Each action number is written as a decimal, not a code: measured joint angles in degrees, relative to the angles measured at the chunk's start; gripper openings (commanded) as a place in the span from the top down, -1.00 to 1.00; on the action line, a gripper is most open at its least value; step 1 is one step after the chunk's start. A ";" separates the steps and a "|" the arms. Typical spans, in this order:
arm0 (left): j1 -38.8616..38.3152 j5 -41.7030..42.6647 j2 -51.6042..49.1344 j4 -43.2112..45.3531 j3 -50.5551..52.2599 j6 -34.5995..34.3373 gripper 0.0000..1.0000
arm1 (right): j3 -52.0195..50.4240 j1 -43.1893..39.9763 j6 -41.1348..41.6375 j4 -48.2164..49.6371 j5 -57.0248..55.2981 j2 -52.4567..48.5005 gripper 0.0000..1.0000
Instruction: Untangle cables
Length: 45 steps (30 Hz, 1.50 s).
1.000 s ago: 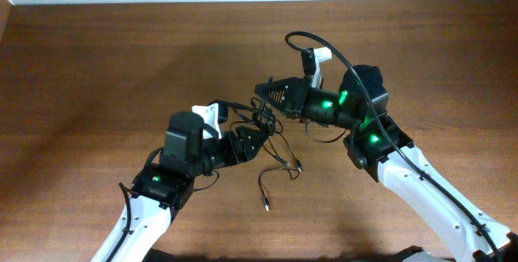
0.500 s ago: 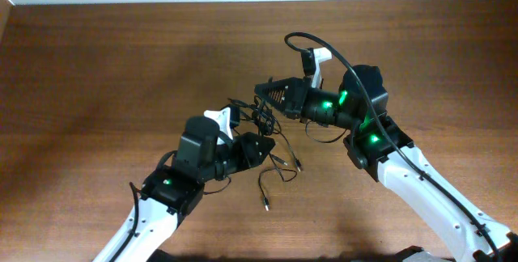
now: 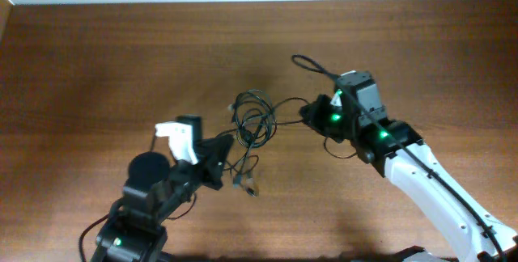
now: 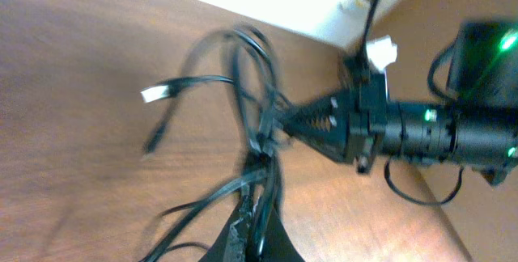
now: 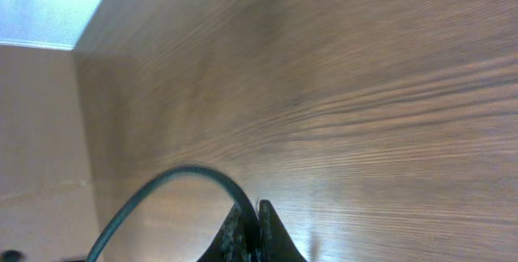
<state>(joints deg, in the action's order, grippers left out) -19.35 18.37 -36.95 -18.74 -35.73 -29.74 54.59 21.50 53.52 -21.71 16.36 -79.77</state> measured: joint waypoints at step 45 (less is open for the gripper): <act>6.58 33.92 -6.80 21.31 0.35 3.82 1.00 | -0.26 4.66 -44.39 12.98 2.43 -0.11 0.86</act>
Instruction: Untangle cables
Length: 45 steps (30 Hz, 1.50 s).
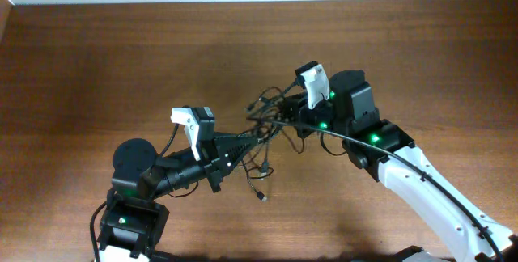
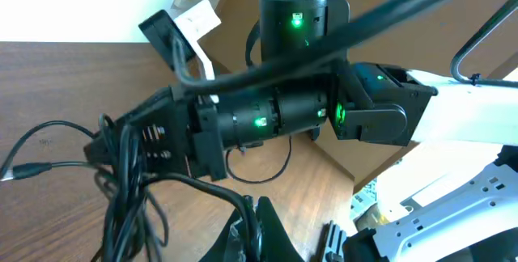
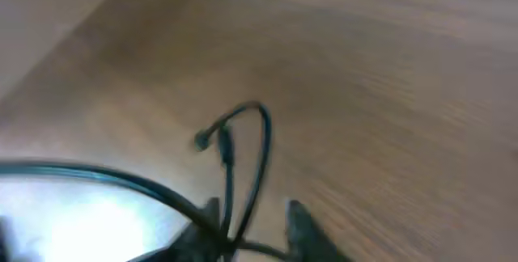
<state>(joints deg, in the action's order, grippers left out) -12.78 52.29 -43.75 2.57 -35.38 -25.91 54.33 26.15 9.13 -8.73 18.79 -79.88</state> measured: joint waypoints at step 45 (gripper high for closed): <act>0.66 -34.53 -24.63 -19.10 -0.61 -7.26 -0.98 | 7.19 5.90 20.57 -13.03 -0.68 -7.37 -0.60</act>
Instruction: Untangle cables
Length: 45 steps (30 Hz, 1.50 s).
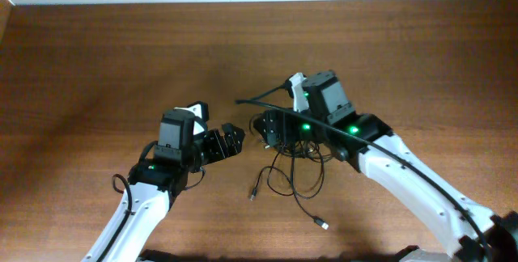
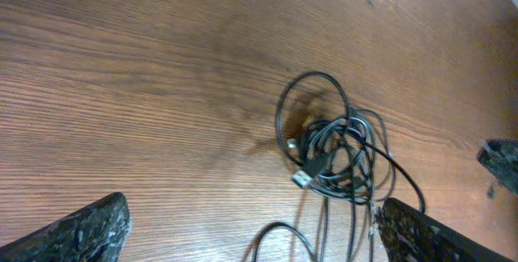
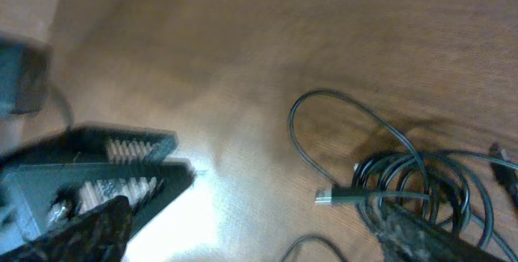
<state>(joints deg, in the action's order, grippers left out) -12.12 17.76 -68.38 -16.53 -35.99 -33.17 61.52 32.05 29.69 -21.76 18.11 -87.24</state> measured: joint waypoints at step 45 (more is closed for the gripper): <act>0.37 32.37 1.01 12.76 0.15 -1.73 -0.68 | -1.55 2.78 5.49 -7.56 -5.68 12.02 0.92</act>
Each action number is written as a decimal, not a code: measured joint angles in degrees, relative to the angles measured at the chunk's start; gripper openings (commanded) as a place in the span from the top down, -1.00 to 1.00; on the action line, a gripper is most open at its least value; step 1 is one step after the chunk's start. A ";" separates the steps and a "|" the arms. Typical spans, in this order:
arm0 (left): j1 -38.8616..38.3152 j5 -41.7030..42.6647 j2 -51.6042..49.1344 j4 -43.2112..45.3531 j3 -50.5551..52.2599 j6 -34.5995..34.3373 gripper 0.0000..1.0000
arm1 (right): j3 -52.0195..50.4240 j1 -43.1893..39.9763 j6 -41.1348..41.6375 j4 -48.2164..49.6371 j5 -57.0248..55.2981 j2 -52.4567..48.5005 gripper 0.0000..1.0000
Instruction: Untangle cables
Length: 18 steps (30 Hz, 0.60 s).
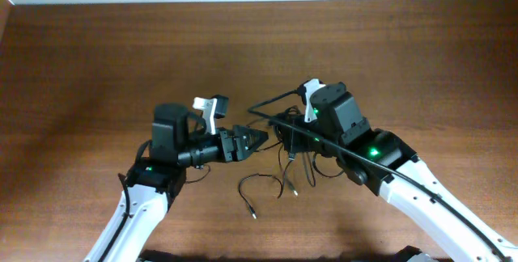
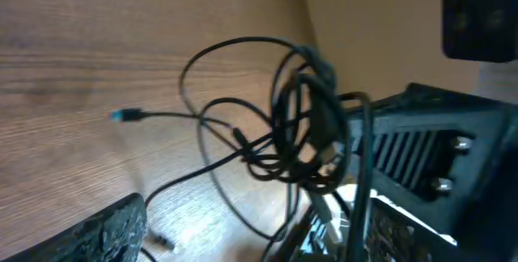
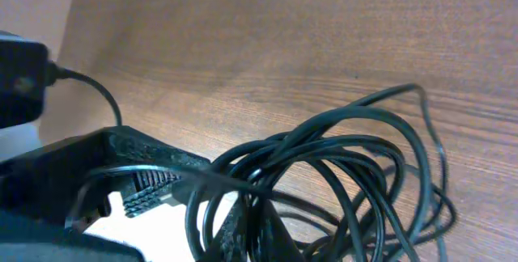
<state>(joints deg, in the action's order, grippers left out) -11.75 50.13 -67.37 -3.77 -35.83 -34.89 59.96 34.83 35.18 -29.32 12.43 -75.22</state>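
A tangle of thin black cables (image 1: 285, 137) hangs mid-table, bunched into loops (image 3: 340, 173). My right gripper (image 3: 252, 228) is shut on those loops, and from above it (image 1: 283, 126) sits at the top of the bundle. Loose ends trail toward the front, one ending in a plug (image 1: 252, 213). My left gripper (image 1: 252, 138) points right, just left of the bundle, jaws spread wide. In the left wrist view the bundle (image 2: 301, 137) hangs ahead of the left gripper (image 2: 259, 234), with a blue-tipped plug (image 2: 120, 116) sticking out to the left.
The brown wooden table (image 1: 97, 60) stretches on all sides, with a white wall strip along its far edge. The two arms face each other closely at mid-table.
My right gripper, open over the bundle lying on the table, is now shut on it and holds it up. The left gripper, still open, now points at the bundle from close by.
First both grippers were shut on cables, with the tangle stretched between them. Then they stood close together, still holding it up. After that both were open and the bundle lay on the table. Now the right one holds it again.
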 measured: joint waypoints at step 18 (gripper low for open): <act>-12.17 -18.99 -0.26 4.13 -0.15 -6.03 1.00 | -0.31 -0.15 4.02 2.56 5.35 -0.66 0.92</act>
<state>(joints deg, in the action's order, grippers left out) -23.92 31.14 -67.64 0.36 -35.99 -40.93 59.66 34.68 39.20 -26.76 17.78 -75.88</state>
